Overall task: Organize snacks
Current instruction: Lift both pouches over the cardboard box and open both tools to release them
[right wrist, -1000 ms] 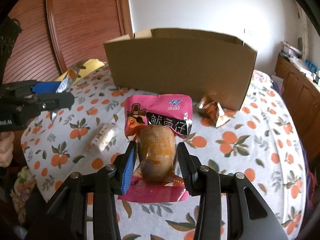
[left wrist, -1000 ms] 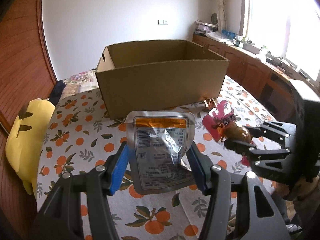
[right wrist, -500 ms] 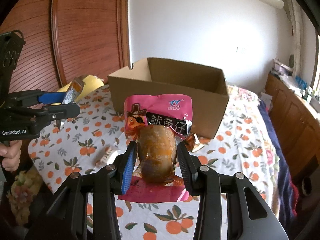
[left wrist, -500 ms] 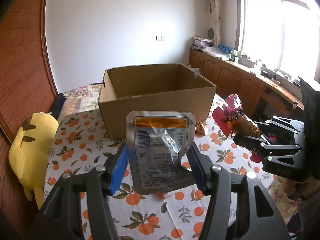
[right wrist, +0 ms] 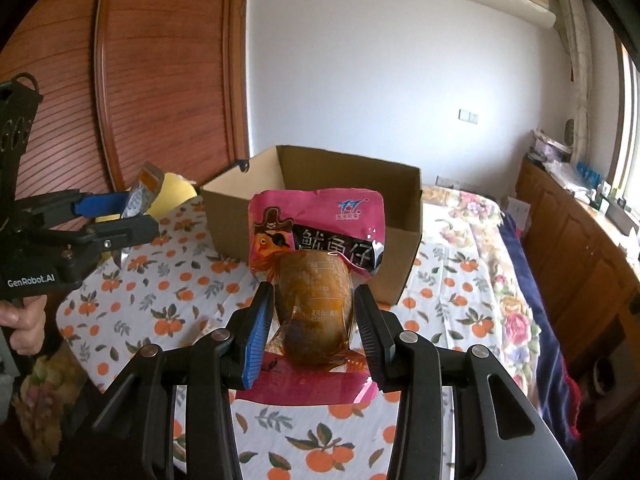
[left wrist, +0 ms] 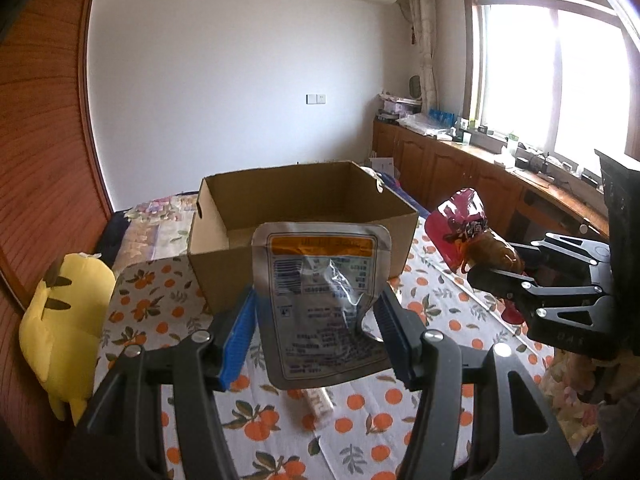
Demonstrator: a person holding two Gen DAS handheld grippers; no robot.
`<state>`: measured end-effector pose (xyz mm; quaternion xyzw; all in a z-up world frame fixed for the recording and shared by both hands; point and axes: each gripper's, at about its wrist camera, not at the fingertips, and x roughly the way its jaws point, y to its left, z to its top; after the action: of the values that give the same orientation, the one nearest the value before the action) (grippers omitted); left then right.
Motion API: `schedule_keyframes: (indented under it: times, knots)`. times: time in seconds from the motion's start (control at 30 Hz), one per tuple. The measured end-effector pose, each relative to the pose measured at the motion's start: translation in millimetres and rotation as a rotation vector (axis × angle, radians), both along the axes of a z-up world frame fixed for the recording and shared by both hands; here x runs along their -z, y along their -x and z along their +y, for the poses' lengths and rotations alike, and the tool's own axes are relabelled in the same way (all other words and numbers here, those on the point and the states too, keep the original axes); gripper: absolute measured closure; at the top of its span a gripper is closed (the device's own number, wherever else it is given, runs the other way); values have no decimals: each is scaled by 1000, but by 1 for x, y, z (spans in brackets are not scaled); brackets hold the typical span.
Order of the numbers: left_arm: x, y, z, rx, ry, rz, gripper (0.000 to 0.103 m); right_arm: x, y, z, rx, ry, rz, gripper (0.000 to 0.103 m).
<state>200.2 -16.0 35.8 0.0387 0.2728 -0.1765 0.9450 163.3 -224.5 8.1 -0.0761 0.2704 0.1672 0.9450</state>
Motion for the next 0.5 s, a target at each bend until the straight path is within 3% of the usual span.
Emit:
schedule_keyframes:
  times: [0.5]
  knots:
    - [3, -52, -17, 19, -5, -19, 45, -8, -47, 3, 0, 14, -14, 62]
